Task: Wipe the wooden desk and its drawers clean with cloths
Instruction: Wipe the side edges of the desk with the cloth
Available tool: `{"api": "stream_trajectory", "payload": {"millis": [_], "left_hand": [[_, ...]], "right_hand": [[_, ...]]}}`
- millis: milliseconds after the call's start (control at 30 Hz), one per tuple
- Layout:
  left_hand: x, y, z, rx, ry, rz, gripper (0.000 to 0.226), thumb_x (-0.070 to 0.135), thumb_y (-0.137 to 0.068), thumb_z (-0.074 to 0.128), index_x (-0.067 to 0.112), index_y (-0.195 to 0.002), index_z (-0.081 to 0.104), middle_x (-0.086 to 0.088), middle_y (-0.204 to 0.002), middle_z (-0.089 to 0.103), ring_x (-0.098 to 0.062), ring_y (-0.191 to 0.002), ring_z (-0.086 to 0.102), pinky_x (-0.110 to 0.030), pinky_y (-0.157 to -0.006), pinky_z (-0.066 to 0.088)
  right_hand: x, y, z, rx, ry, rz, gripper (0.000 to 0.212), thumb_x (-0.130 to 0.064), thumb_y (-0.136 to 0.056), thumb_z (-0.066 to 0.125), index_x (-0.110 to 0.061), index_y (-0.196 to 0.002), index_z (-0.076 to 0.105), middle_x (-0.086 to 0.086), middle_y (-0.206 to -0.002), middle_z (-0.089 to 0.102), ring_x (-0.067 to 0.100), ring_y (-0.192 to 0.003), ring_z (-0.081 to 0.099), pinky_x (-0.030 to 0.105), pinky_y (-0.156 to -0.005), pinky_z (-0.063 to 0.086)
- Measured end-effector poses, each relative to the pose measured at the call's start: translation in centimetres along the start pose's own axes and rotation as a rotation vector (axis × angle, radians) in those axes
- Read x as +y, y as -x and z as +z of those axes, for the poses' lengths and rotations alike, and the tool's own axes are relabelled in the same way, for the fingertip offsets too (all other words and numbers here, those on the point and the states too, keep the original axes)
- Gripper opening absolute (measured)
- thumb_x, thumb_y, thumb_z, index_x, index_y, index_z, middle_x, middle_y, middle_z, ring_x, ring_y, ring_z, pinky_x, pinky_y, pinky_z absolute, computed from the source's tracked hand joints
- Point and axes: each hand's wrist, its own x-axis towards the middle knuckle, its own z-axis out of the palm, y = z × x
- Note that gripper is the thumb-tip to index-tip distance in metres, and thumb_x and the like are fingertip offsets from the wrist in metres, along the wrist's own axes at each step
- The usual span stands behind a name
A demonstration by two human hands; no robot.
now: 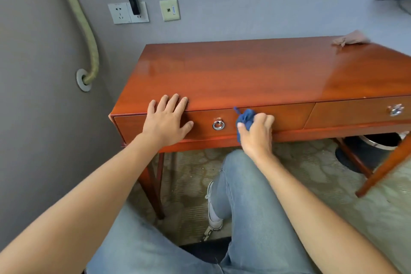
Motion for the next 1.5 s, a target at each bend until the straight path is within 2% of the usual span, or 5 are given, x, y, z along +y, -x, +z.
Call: {"api": "stream_trajectory", "payload": {"millis": [167, 567, 867, 1200, 1500], "left_hand": [[1.1, 1.0, -0.5, -0.031, -0.021, -0.053, 0.086, 0.066, -0.095, 0.043, 0.027, -0.165, 0.011, -0.004, -0.172, 0.015, -0.032, -0.157, 0.012, -0.058, -0.125, 0.012], [4.3, 2.8, 2.1, 0.094, -0.071, -0.107, 0.104, 0.051, -0.084, 0.055, -0.004, -0.161, 0.013, -0.027, -0.168, 0.015, -0.048, -0.156, 0.008, -0.063, -0.125, 0.009], [8.9, 6.0, 7.7, 0.097, 0.261, 0.041, 0.044, 0.017, -0.089, 0.064, -0.002, -0.129, 0.059, -0.017, -0.115, 0.061, -0.038, -0.1, 0.06, -0.047, -0.085, 0.053], [3.9, 8.2, 8.5, -0.059, 0.017, 0.008, 0.082, 0.03, -0.086, 0.065, 0.028, -0.161, 0.031, -0.017, -0.134, 0.049, -0.037, -0.125, 0.047, -0.048, -0.096, 0.042], [-1.5, 11.7, 8.1, 0.044, 0.183, -0.172, 0.062, 0.026, -0.081, 0.047, 0.007, -0.14, 0.054, -0.014, -0.127, 0.057, -0.035, -0.119, 0.053, -0.048, -0.096, 0.048]], "right_hand": [[1.6, 0.8, -0.6, -0.09, 0.258, -0.202, 0.029, -0.009, -0.087, 0.069, -0.017, -0.109, 0.052, 0.007, -0.114, 0.045, 0.038, -0.099, 0.06, 0.04, -0.072, 0.047], [5.4, -4.4, -4.3, 0.213, -0.03, 0.661, 0.045, -0.017, -0.1, 0.055, -0.005, -0.138, 0.033, 0.021, -0.146, 0.041, 0.048, -0.125, 0.052, 0.052, -0.097, 0.044], [-0.7, 3.5, 3.3, -0.267, 0.363, -0.221, 0.026, -0.02, -0.094, 0.063, -0.016, -0.117, 0.053, 0.009, -0.115, 0.041, 0.039, -0.085, 0.062, 0.041, -0.066, 0.046], [7.6, 0.2, -1.6, -0.037, 0.354, -0.018, 0.037, -0.025, -0.088, 0.068, -0.017, -0.125, 0.068, 0.004, -0.121, 0.057, 0.039, -0.093, 0.063, 0.041, -0.079, 0.048], [-4.7, 5.5, 9.1, -0.175, 0.364, -0.468, 0.023, -0.015, -0.07, 0.086, -0.009, -0.086, 0.07, 0.01, -0.09, 0.061, 0.036, -0.055, 0.062, 0.032, -0.047, 0.044]]}}
